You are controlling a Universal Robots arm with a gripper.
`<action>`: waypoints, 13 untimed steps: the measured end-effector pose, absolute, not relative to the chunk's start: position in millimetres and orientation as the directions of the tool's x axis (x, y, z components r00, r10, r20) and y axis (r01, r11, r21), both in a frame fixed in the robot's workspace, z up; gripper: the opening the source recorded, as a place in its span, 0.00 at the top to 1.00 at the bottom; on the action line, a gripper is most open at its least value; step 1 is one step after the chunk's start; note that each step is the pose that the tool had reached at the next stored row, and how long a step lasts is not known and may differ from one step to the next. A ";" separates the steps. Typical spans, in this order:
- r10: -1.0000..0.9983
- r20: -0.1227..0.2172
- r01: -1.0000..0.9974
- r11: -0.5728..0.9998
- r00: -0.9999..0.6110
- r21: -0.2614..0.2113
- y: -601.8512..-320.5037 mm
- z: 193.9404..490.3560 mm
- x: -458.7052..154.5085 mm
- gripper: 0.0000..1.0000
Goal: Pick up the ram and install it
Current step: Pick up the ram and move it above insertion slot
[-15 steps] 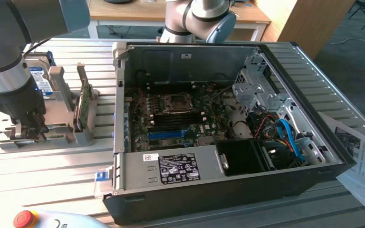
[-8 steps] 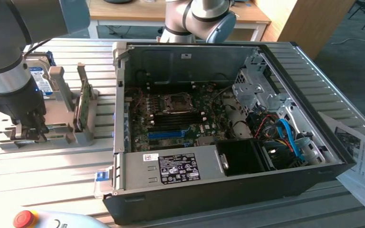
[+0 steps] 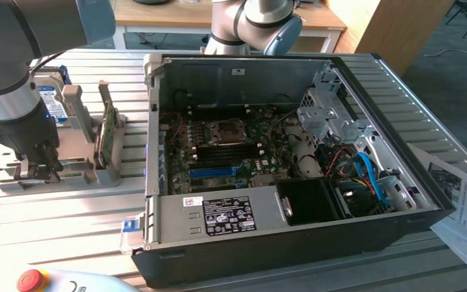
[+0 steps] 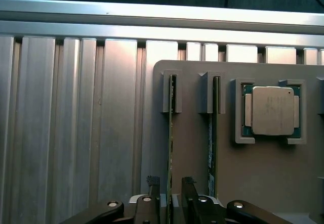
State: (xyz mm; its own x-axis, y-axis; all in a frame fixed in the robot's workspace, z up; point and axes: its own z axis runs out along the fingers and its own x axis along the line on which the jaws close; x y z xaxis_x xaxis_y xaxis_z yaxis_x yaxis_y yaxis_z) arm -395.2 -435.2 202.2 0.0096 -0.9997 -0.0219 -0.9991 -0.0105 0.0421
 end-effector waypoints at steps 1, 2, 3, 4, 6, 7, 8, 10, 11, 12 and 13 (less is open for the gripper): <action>-1.000 -0.022 -0.999 -0.010 0.010 0.042 -435.2 202.2 -395.2 0.69; -1.000 -0.022 -0.999 -0.010 0.010 0.042 -435.2 202.2 -395.2 0.69; -1.000 -0.022 -0.999 -0.010 0.010 0.042 -435.2 202.2 -395.2 0.69; -1.000 -0.022 -0.999 -0.010 0.010 0.042 -435.2 202.2 -395.2 0.69; -1.000 -0.022 -0.999 -0.010 0.010 0.042 -435.2 202.2 -395.2 0.69; -1.000 -0.022 -0.999 -0.010 0.010 0.042 -435.2 202.2 -395.2 0.69; -1.000 -0.022 -0.999 -0.010 0.010 0.042 -435.2 202.2 -395.2 0.69; -1.000 -0.022 -0.999 -0.010 0.010 0.042 -435.2 202.2 -395.2 0.71; -1.000 -0.022 -0.999 -0.010 0.010 0.042 -435.2 202.2 -395.2 0.71; -1.000 -0.022 -0.999 -0.010 0.010 0.042 -435.2 202.2 -395.2 0.78; -1.000 -0.022 -0.999 -0.010 0.010 0.042 -435.2 202.2 -395.2 0.78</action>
